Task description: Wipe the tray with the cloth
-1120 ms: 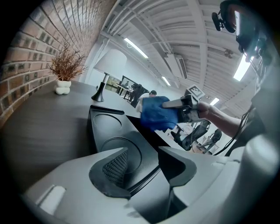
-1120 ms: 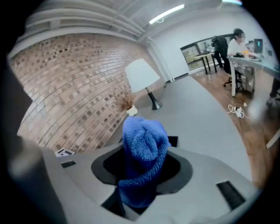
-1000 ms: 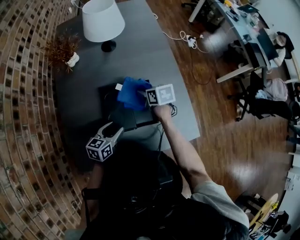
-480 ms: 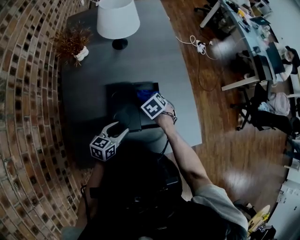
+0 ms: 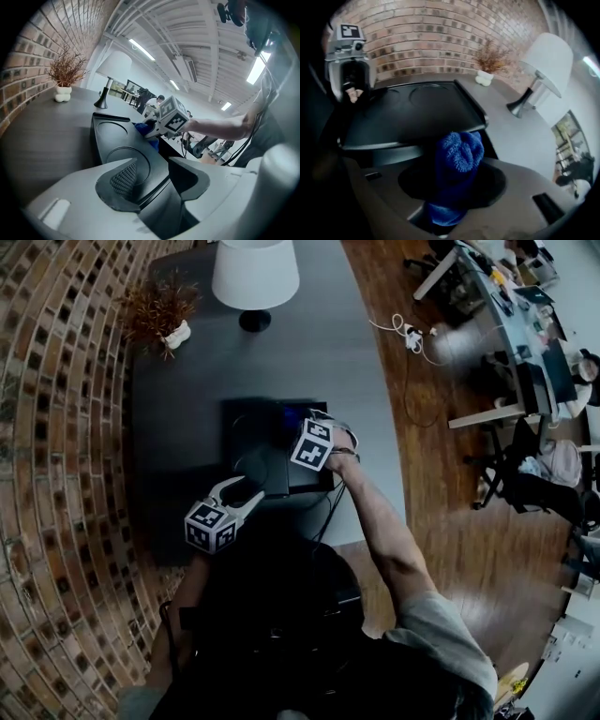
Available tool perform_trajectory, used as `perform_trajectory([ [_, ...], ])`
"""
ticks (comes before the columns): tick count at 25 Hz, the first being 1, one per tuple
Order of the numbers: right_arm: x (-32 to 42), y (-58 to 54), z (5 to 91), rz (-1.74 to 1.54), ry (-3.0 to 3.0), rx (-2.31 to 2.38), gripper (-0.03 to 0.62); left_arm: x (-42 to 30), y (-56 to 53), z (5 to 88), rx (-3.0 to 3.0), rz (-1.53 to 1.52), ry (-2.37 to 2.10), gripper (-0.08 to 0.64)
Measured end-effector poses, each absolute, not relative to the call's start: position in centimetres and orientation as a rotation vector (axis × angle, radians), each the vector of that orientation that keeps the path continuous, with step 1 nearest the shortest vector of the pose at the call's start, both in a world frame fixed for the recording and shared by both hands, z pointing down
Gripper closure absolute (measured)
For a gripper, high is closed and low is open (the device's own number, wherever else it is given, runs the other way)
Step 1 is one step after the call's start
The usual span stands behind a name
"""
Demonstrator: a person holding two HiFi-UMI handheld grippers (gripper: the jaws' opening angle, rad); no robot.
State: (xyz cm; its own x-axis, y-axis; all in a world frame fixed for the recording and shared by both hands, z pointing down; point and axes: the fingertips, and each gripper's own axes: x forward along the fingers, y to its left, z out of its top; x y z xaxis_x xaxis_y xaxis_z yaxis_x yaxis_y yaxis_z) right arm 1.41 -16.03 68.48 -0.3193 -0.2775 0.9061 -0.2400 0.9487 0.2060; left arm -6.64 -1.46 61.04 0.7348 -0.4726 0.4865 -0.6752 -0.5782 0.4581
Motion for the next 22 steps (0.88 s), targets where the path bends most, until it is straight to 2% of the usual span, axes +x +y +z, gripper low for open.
perform_trajectory([
  [6, 1.9, -17.4, 68.4, -0.042, -1.921, 0.397, 0.422, -6.6, -1.4, 61.1, 2.299, 0.412, -0.866, 0.365],
  [11, 1.6, -9.7, 68.5, -0.197, -1.866, -0.024, 0.422, -6.5, -1.6, 60.9, 2.291, 0.416, -0.874, 0.365],
  [17, 2.8, -1.4, 68.7, -0.561, -1.731, -0.483, 0.423, -6.6, -1.6, 60.8, 2.292, 0.419, -0.887, 0.365],
  [22, 3.1, -0.4, 67.5, -0.6, -1.72, -0.525, 0.422, -6.1, -1.7, 58.8, 2.466, 0.567, -0.918, 0.365],
])
